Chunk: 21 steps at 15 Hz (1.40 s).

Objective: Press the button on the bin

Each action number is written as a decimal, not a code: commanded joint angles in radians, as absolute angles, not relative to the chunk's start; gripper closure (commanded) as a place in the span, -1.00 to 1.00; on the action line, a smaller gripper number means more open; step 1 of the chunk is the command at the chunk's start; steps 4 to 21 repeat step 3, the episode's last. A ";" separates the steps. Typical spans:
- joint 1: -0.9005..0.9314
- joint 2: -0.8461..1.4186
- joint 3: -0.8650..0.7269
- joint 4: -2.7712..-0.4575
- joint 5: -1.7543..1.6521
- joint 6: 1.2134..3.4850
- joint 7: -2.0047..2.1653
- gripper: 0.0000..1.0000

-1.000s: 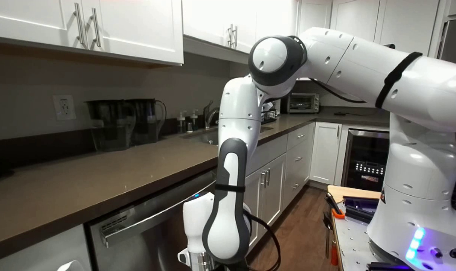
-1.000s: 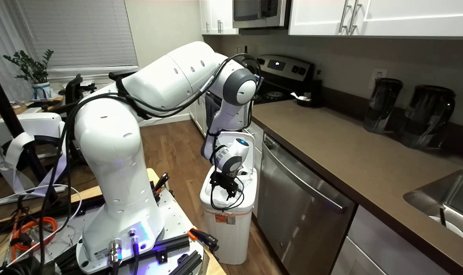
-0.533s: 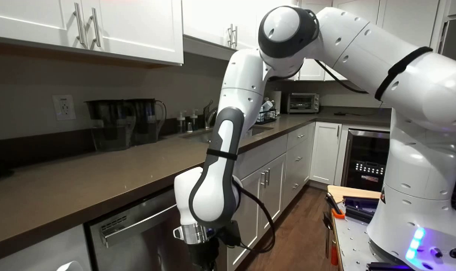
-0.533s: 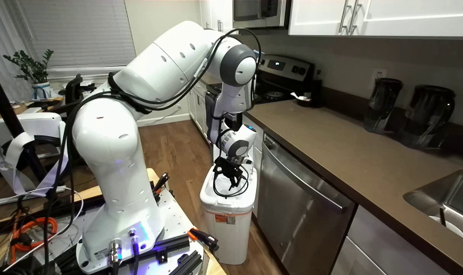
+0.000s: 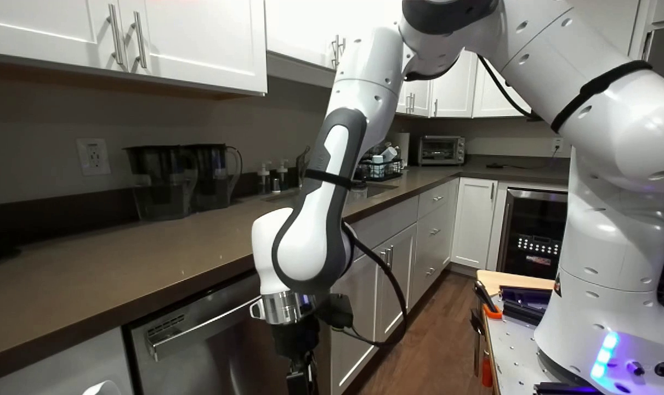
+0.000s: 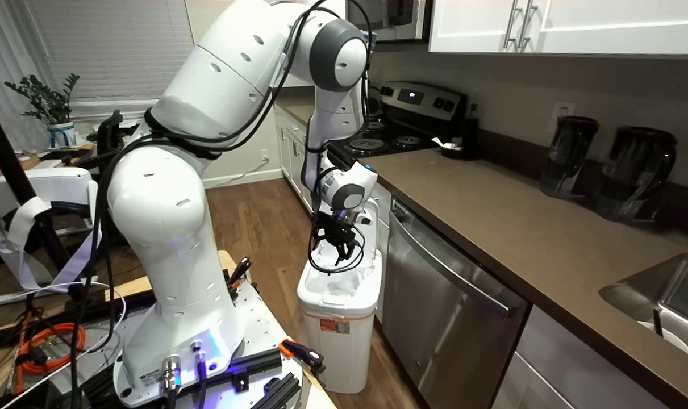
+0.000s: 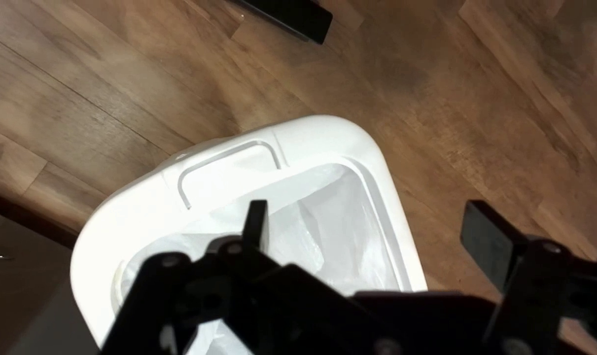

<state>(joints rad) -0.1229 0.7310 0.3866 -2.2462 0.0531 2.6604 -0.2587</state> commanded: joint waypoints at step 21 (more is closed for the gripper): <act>-0.092 0.694 0.371 -2.254 0.101 2.637 -0.278 -1.00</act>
